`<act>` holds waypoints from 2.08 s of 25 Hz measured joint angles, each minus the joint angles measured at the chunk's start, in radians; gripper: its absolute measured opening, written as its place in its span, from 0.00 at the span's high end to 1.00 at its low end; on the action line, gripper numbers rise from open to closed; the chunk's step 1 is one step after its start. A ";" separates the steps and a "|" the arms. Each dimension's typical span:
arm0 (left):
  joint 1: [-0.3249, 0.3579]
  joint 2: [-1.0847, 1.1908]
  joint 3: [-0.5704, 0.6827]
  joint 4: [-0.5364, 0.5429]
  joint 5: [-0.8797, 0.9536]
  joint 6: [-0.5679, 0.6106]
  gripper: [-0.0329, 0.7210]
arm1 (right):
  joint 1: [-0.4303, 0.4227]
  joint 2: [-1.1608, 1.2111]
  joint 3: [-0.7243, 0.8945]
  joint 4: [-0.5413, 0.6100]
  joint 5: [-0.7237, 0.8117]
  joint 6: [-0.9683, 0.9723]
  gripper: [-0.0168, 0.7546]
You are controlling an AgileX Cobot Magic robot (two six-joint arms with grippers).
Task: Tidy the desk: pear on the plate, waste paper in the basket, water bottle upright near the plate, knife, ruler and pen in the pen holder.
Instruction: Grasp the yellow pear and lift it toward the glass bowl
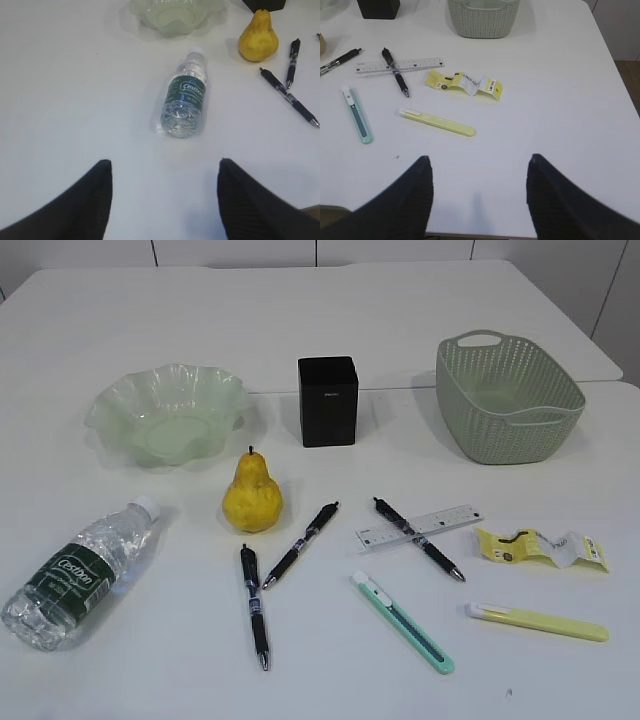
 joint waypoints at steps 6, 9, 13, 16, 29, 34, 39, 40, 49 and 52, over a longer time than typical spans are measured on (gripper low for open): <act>0.000 0.000 0.000 0.000 0.000 0.000 0.34 | 0.000 0.000 0.000 0.000 0.000 0.000 0.37; 0.000 0.000 0.000 0.000 0.000 0.002 0.34 | 0.000 0.000 0.000 0.000 0.000 0.000 0.37; 0.000 0.000 0.000 0.000 0.000 0.002 0.34 | 0.000 0.000 0.000 0.000 0.000 0.000 0.37; 0.000 0.000 0.000 0.000 0.000 0.002 0.34 | 0.000 0.000 0.000 0.000 0.000 0.000 0.37; 0.000 0.000 0.000 0.000 0.000 0.002 0.34 | 0.000 0.000 0.000 0.000 0.000 0.000 0.37; 0.000 0.000 0.000 0.000 0.000 0.002 0.34 | 0.000 0.000 0.000 0.000 0.000 0.000 0.37; 0.000 0.000 0.000 -0.005 0.000 0.002 0.34 | 0.000 0.000 0.000 0.006 -0.002 0.000 0.37; 0.000 0.000 0.000 -0.005 0.000 0.002 0.34 | 0.000 0.000 0.000 0.009 -0.002 0.000 0.37; 0.000 0.000 0.000 -0.006 0.000 0.002 0.34 | 0.000 0.000 0.000 0.011 -0.002 0.000 0.37; 0.000 0.000 0.000 -0.006 0.000 0.002 0.34 | 0.000 0.000 0.000 0.013 -0.002 0.000 0.37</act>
